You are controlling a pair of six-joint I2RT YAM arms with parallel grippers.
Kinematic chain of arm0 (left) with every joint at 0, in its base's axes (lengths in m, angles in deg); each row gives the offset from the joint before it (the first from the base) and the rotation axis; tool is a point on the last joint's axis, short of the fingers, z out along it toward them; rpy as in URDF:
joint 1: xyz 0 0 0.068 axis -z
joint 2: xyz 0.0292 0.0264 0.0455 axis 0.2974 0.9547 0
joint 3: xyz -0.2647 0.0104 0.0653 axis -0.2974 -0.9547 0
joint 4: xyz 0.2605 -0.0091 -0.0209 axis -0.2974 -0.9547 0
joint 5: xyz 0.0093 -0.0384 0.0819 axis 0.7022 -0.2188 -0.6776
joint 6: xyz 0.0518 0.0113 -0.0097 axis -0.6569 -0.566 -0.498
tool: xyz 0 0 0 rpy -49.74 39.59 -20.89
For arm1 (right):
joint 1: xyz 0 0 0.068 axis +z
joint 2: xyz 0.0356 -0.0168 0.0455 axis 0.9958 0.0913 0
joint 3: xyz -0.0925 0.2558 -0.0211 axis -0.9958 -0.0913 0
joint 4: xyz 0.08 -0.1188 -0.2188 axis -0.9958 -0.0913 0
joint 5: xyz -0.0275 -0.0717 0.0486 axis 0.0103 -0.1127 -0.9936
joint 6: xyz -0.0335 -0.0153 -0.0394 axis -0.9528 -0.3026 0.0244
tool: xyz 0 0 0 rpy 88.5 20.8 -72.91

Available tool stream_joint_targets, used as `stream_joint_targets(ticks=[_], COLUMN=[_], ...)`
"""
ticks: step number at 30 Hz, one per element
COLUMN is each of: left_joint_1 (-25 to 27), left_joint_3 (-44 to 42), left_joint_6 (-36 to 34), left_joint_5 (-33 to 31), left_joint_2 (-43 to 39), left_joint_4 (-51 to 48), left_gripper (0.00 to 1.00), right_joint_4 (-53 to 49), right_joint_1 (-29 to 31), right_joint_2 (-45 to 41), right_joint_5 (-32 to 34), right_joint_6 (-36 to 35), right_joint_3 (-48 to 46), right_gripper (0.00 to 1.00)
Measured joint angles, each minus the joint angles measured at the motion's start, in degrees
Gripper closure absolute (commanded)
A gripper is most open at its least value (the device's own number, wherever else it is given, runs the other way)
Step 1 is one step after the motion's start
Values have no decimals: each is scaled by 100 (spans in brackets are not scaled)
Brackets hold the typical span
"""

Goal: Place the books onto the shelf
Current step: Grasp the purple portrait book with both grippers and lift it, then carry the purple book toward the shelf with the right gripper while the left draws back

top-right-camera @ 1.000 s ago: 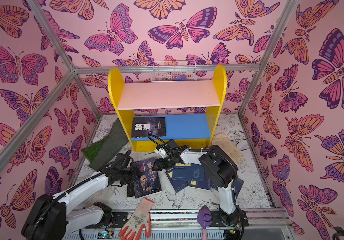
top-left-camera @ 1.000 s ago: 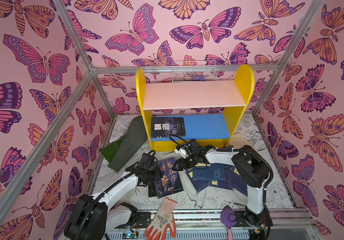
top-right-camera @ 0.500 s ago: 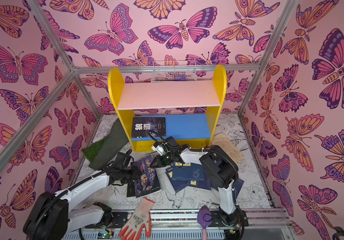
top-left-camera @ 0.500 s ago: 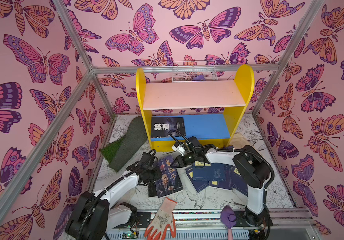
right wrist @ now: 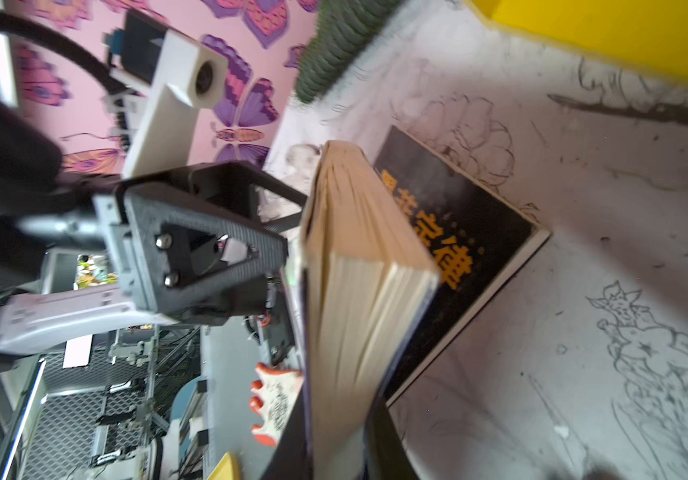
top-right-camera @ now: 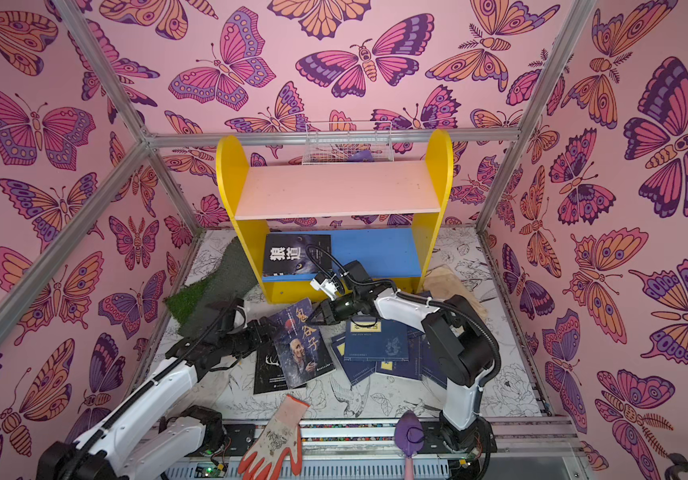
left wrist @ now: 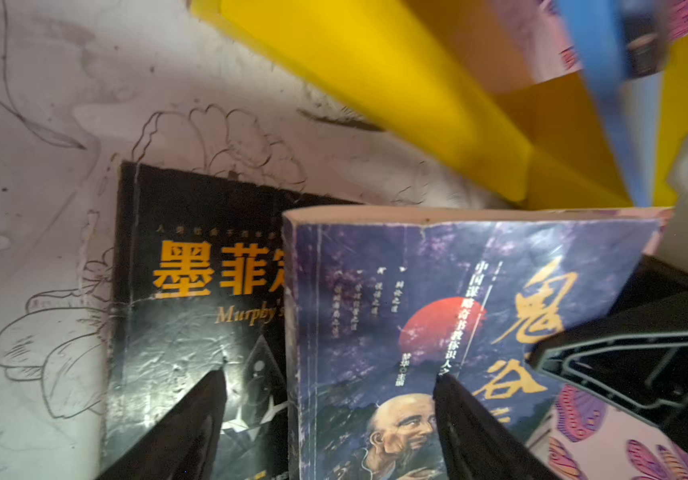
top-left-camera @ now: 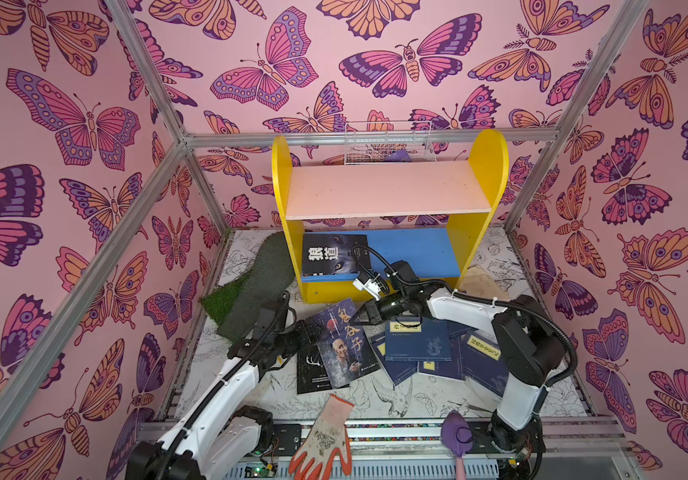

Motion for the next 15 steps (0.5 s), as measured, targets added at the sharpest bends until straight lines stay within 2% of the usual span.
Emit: stream_joint_targets(ticks=[5, 8, 11, 15], left_joint_1=[-352, -396, -396, -402], left_joint_3=[251, 350, 415, 568], left_joint_6=[-286, -564, -855, -1180], left_joint_5=[815, 1392, 1950, 2638], left_joint_2=[-85, -146, -334, -470], left_joint_4=[-129, -155, -173, -170], left_gripper=[10, 11, 17, 30], right_joint_4=[-57, -170, -332, -378], right_joint_1=[-76, -79, -76, -72], right_joint_2=[-367, -413, -413, -420], right_joint_5=[-774, -1115, -1381, -1685], right_joint_6=[-22, -50, -133, -155], right_joint_3=[0, 0, 0, 0], right_gripper=[100, 100, 100, 100])
